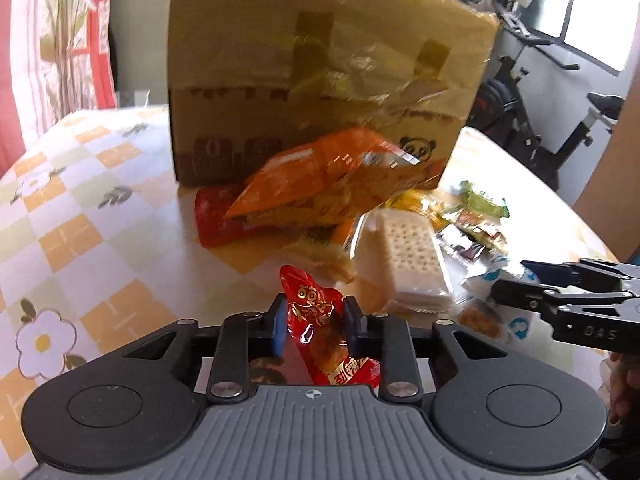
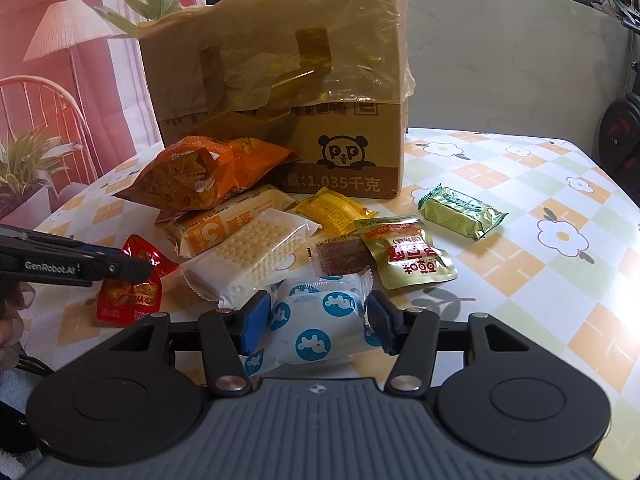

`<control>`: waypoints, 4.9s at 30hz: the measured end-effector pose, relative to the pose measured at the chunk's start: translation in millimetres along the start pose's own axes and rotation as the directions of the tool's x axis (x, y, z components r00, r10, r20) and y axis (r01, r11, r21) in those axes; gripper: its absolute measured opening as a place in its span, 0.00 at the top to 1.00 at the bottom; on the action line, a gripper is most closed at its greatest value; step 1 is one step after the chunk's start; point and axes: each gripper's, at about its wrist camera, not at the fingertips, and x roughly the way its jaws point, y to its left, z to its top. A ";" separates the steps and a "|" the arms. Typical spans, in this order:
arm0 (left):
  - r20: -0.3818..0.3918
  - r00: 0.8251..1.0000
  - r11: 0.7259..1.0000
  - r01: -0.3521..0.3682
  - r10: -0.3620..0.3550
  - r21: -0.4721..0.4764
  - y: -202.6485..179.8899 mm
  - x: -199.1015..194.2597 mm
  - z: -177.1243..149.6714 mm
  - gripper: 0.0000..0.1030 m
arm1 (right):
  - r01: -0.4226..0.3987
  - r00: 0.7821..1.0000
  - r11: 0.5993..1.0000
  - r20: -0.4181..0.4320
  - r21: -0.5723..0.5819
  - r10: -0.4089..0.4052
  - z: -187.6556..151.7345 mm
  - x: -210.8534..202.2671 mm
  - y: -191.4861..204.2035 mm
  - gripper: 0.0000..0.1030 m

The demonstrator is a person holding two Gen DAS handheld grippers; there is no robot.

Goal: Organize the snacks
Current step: 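Grasp the red candy packet with the left tool while the right tool grasps the blue-dotted white packet, then lift both packets over the box and open both tools to drop them, then move both tools back down toward the snacks on the table, then grasp the orange chip bag with the left tool while the right tool grasps the small clear candy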

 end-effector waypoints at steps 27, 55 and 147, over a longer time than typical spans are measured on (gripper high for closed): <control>0.019 0.998 0.997 0.060 -0.061 0.041 -5.2 -12.9 0.8 0.86 | -0.010 0.998 1.000 0.065 0.021 0.008 7.6 -14.6 -2.5 0.54; 0.337 0.941 0.991 -0.014 -0.032 0.134 5.3 -91.2 114.9 0.85 | -0.058 0.948 0.998 0.312 -0.022 0.062 117.5 -52.0 -6.2 0.54; 0.154 0.986 0.983 -0.094 0.070 0.155 -26.6 -4.9 42.5 0.21 | -0.048 0.998 0.997 -0.054 -0.057 0.045 13.2 30.6 -3.6 0.80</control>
